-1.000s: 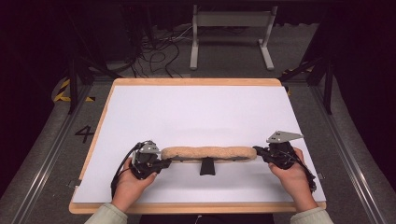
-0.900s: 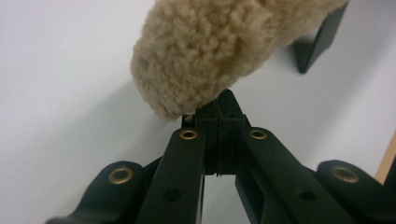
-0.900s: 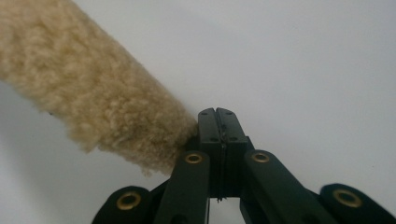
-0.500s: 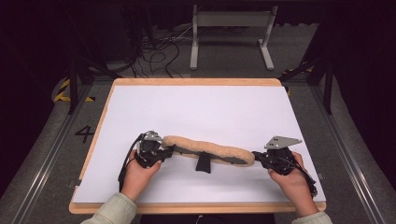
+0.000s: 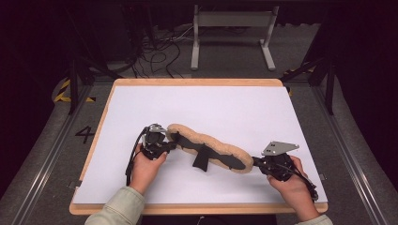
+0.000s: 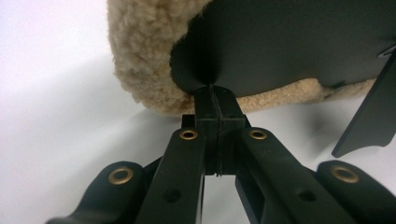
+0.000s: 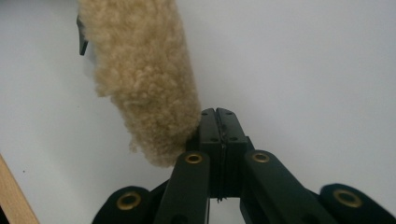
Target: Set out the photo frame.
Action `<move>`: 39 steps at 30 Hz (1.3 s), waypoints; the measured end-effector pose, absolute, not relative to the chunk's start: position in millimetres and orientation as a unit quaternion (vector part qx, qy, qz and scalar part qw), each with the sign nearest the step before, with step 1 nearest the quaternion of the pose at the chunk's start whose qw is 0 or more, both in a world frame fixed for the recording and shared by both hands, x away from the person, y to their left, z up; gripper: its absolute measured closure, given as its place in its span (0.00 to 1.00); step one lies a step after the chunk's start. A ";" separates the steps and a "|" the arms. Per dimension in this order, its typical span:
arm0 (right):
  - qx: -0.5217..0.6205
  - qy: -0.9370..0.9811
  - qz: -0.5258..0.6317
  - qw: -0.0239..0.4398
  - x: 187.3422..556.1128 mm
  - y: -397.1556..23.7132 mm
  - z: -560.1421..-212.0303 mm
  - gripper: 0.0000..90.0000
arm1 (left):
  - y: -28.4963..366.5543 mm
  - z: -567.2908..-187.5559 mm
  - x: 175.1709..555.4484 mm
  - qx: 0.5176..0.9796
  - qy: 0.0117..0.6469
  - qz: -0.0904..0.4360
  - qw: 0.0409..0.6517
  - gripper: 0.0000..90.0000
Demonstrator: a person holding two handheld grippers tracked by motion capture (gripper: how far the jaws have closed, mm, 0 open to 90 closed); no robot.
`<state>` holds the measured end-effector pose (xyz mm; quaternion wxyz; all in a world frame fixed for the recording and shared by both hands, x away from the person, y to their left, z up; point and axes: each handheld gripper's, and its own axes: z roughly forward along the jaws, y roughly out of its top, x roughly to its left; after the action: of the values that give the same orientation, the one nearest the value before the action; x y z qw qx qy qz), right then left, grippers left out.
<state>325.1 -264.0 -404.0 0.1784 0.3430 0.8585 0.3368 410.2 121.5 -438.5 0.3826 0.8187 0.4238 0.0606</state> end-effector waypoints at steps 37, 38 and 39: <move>0.363 0.854 0.334 0.169 322.8 -268.4 -410.7 1.00 | 59.5 -429.1 340.8 0.852 0.289 0.023 0.436 1.00; 0.364 0.853 0.335 0.169 322.9 -268.6 -410.8 1.00 | 53.4 -430.9 338.7 0.854 0.286 0.023 0.433 1.00; 0.364 0.853 0.335 0.169 322.9 -268.6 -410.8 1.00 | 53.4 -430.9 338.7 0.854 0.286 0.023 0.433 1.00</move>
<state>322.9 -268.6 -410.8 0.1689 0.3638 0.8527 0.3348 338.7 53.4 -430.9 0.4330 0.8544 0.2864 0.0234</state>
